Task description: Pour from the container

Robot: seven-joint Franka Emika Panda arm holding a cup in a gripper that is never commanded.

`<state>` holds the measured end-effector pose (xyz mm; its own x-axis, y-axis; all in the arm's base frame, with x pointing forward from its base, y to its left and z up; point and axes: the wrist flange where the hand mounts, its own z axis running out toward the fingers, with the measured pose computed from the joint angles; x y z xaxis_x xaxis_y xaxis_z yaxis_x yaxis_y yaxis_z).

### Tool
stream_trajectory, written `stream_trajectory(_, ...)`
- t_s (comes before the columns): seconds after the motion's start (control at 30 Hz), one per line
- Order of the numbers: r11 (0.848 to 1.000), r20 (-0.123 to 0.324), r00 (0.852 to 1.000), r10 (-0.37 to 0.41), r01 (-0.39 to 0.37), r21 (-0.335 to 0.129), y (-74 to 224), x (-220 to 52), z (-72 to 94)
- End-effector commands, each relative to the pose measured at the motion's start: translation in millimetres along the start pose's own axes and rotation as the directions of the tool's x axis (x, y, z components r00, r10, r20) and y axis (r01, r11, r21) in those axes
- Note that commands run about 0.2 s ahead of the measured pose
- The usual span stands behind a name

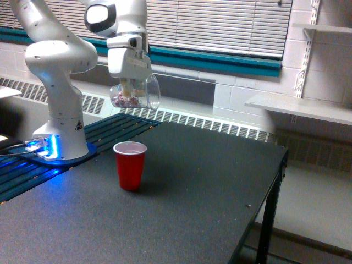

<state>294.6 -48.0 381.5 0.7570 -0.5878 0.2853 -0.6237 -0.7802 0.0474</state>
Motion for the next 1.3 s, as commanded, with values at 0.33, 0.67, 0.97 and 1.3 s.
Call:
stream_trajectory(0.33,0.996,0.061,0.996,0.062,-0.058,-0.064,14.0,-17.9,5.8)
stream_trajectory(0.67,0.994,0.099,0.991,0.086,-0.078,-0.076,15.1,-25.0,6.1)
stream_trajectory(0.97,0.991,0.133,0.986,0.101,-0.088,-0.098,18.4,-29.1,12.7)
stream_trajectory(1.3,0.986,0.162,0.98,0.113,-0.091,-0.14,25.2,-33.0,21.9)
